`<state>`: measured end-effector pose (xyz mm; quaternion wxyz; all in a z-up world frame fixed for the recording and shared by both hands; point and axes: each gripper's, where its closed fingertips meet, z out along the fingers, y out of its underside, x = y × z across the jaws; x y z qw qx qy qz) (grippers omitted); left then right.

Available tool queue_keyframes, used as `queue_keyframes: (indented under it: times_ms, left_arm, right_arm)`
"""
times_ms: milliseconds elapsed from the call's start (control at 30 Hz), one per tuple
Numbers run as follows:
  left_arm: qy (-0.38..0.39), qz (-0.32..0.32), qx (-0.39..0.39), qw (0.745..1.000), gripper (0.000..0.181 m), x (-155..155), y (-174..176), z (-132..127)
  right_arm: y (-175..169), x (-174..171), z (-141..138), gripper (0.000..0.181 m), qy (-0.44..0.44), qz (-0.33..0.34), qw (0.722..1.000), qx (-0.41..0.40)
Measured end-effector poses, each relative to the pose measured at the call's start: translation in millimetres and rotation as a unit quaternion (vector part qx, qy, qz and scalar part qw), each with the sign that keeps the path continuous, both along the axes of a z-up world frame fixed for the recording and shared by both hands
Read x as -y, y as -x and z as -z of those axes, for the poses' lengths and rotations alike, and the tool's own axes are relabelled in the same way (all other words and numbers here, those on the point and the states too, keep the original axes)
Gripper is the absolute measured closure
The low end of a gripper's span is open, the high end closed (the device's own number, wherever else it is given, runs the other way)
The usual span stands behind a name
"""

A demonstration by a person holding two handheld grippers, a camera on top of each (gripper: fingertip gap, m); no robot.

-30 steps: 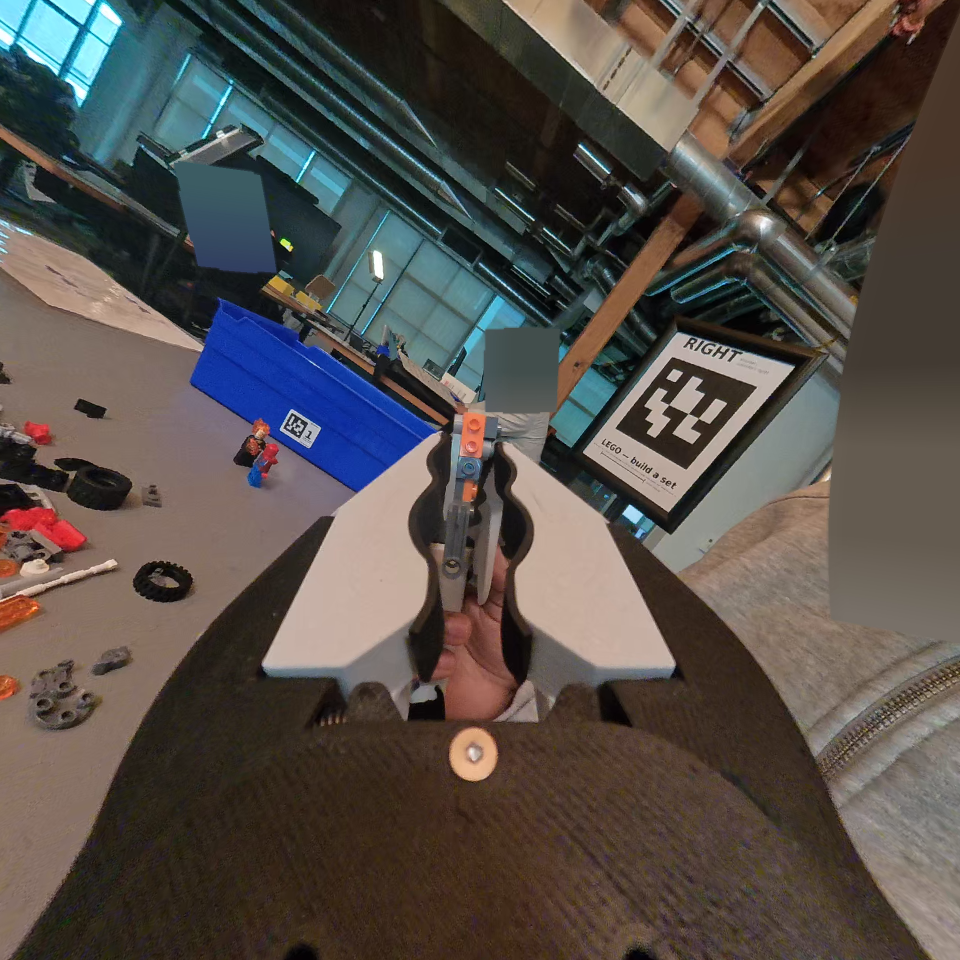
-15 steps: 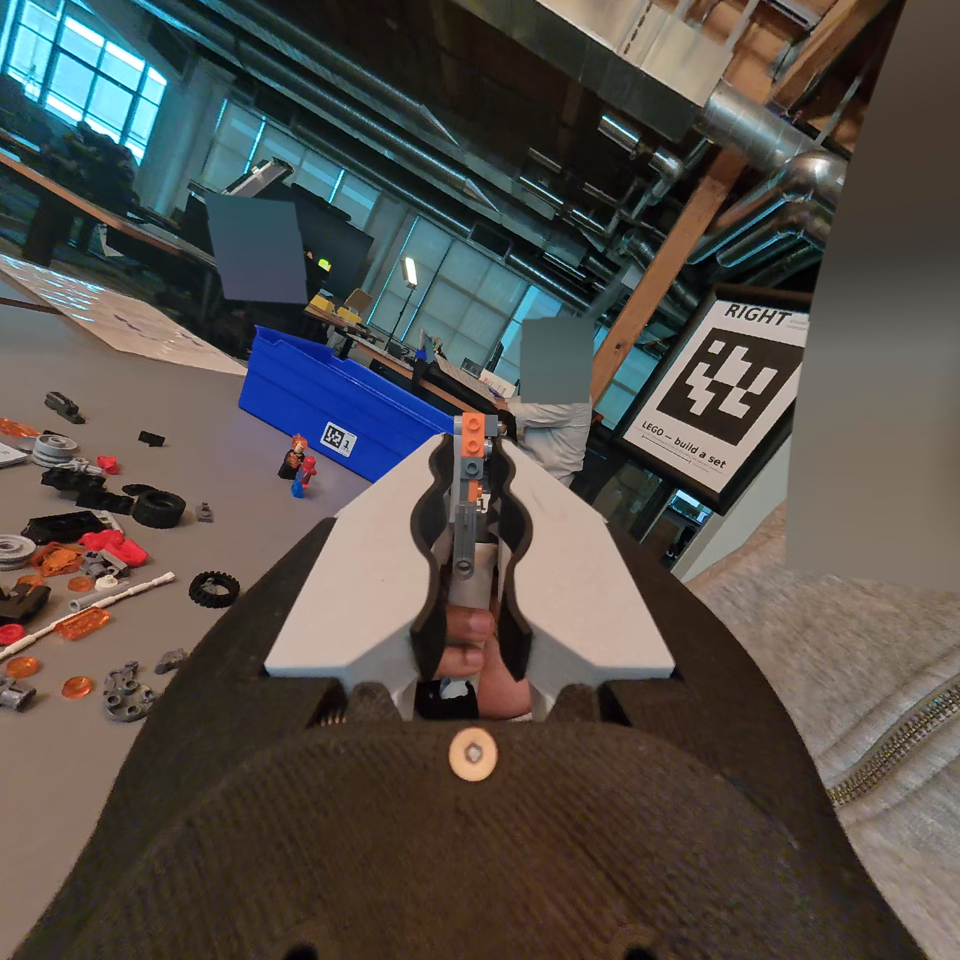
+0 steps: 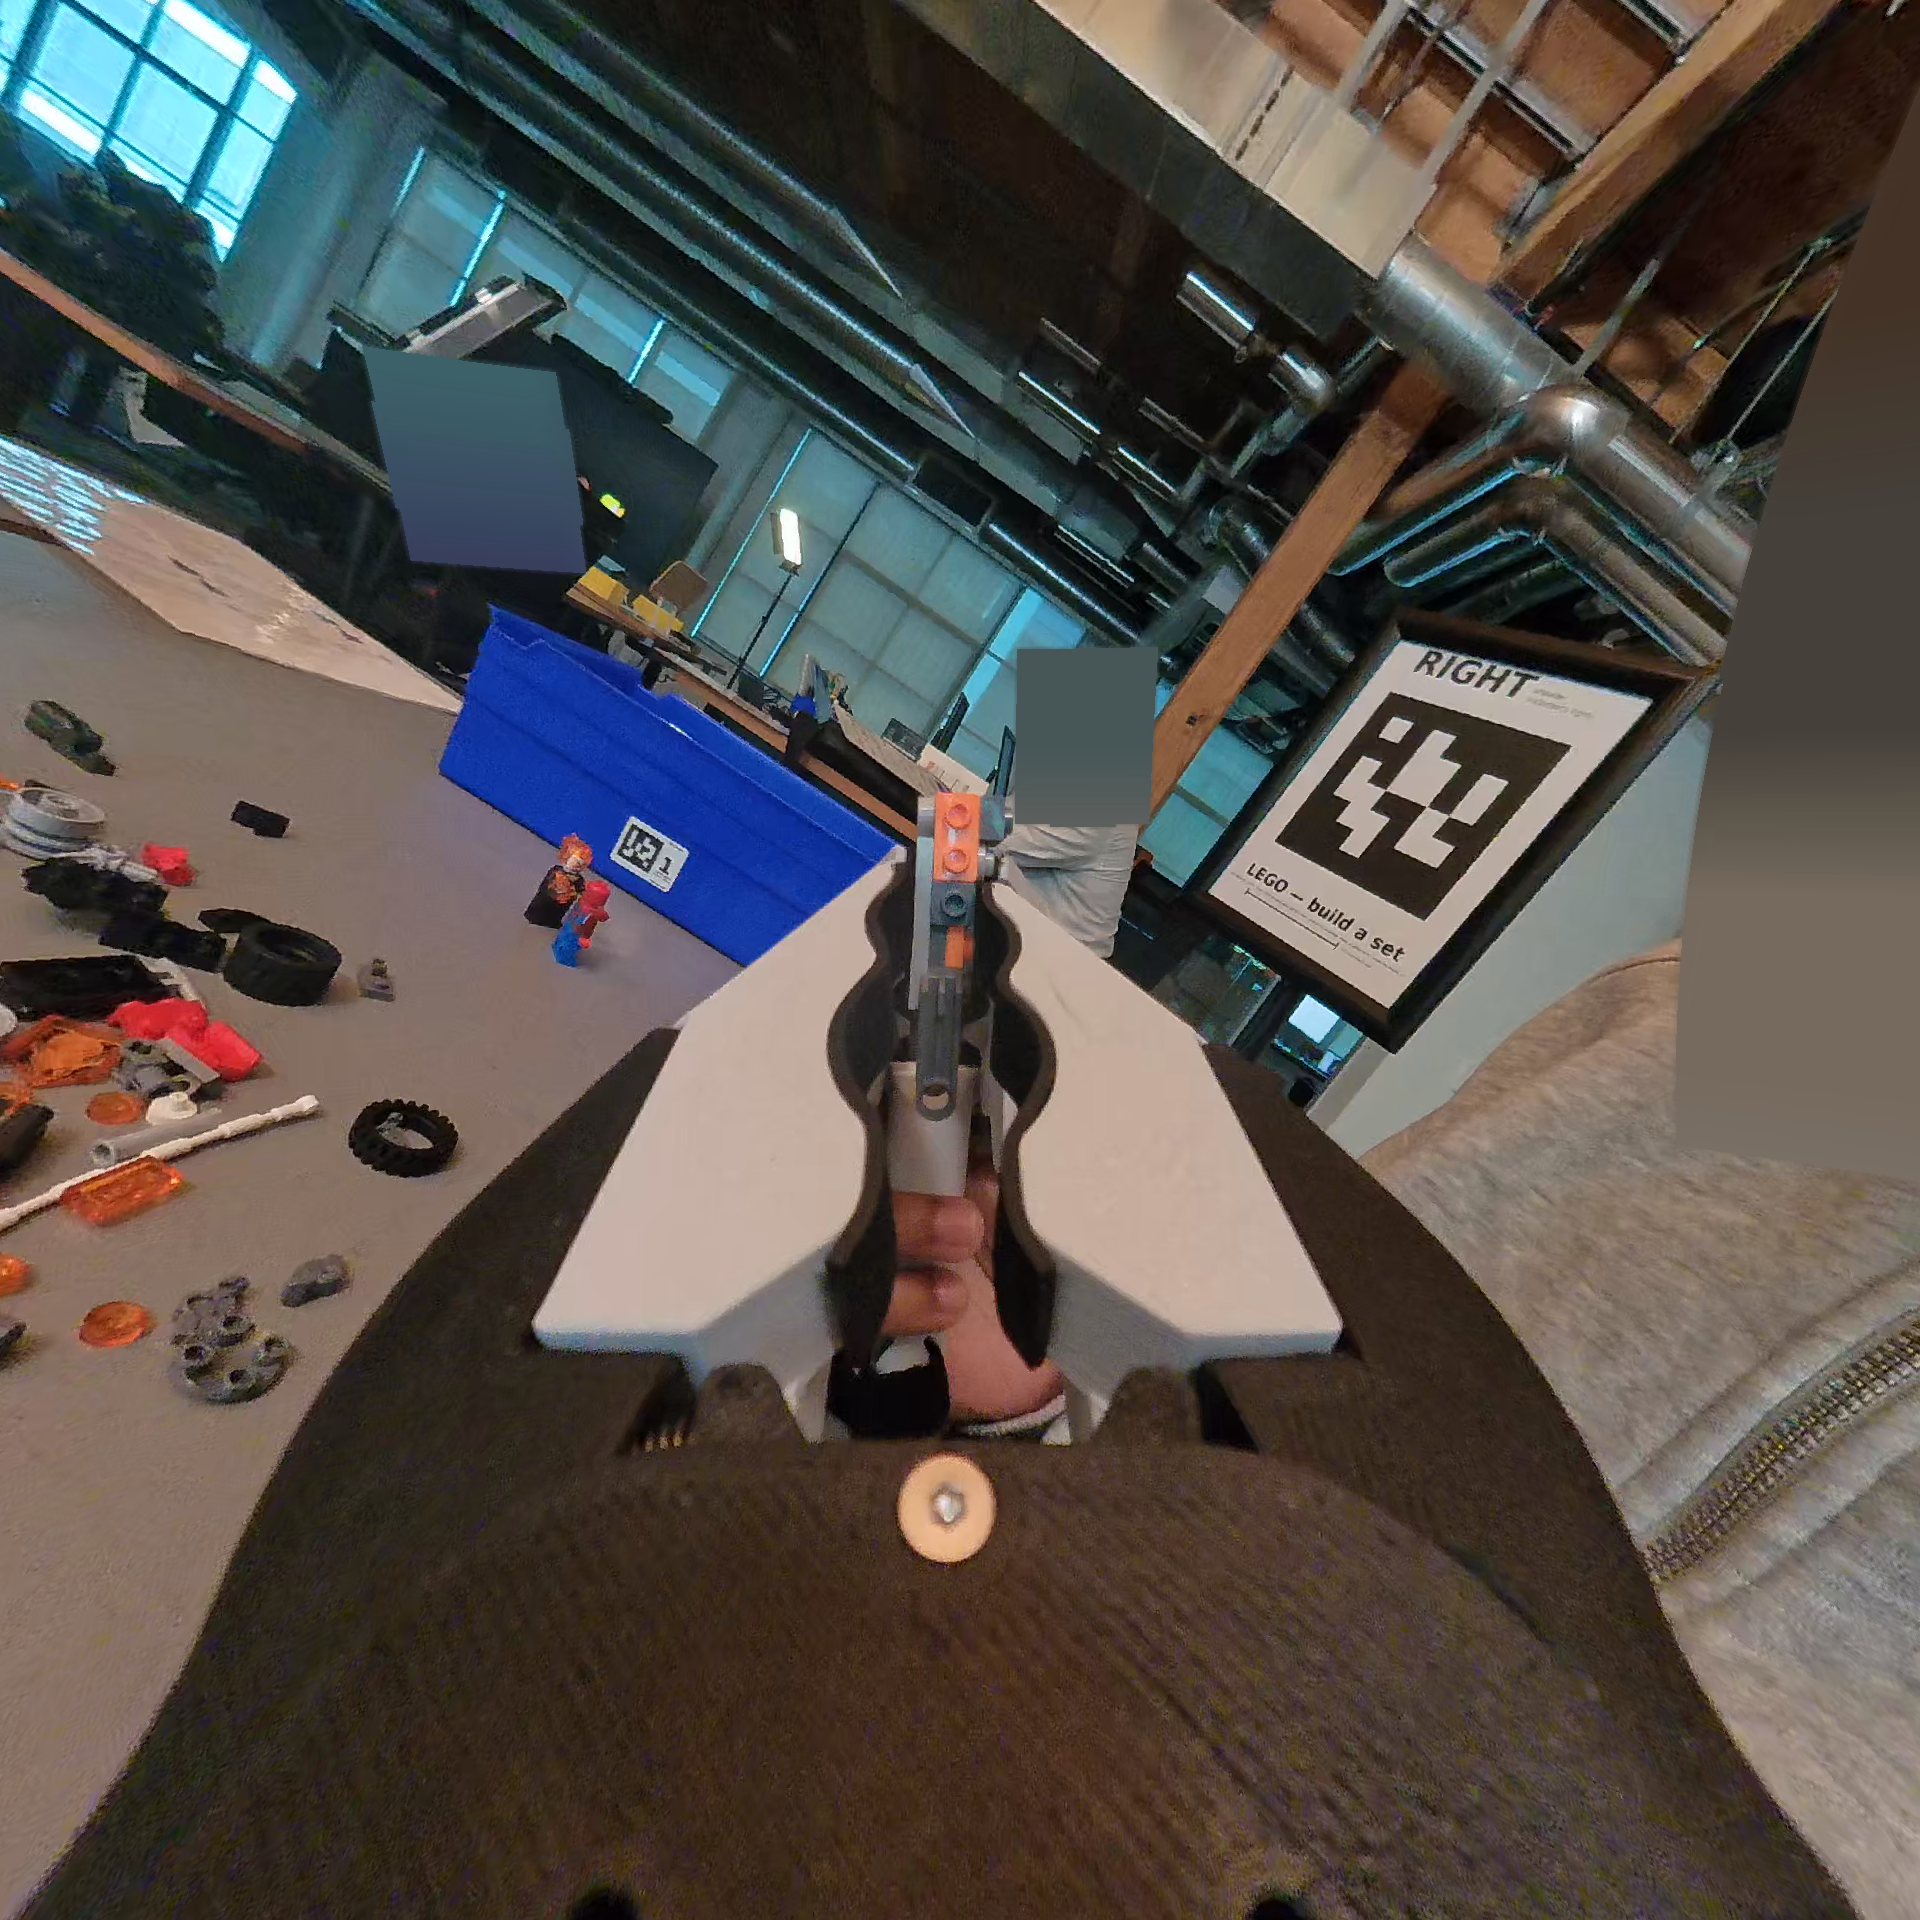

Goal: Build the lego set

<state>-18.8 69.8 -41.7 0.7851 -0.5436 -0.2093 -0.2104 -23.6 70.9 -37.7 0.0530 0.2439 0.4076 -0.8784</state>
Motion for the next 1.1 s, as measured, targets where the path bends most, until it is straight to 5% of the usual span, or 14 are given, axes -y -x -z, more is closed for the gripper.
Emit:
queue_keyframes:
  times_ms: [167, 267, 433, 667, 833, 1100]
  left_arm:
    - [0.001, 0.002, 0.022, 1.000, 0.170, 2.4, 6.3, 6.2]
    - [0.000, -0.010, 0.038, 0.999, 0.140, 11.2, 17.3, 12.0]
    - [0.013, -0.046, 0.048, 0.998, 0.126, 30.7, 36.9, 21.6]
    - [0.089, -0.062, 0.034, 0.994, 0.129, 28.4, 42.2, 40.3]
    - [0.117, -0.040, 0.040, 0.992, 0.132, 19.6, 39.6, 49.8]
    - [0.074, -0.040, 0.076, 0.994, 0.133, 26.6, 48.1, 46.7]
  right_arm:
    - [9.2, 0.1, 6.4, 0.169, -0.029, -0.013, 0.999, 0.044]
    - [18.5, -5.5, 19.9, 0.169, -0.090, -0.041, 0.989, 0.111]
    - [0.6, -2.6, 105.2, 0.168, -0.364, -0.169, 0.876, 0.266]
    - [6.0, -0.1, 140.2, 0.167, -0.456, -0.198, 0.820, 0.284]
    - [21.4, -1.6, 140.6, 0.156, -0.474, -0.167, 0.826, 0.254]
    - [23.3, -18.1, 100.5, 0.140, -0.440, -0.092, 0.885, 0.124]
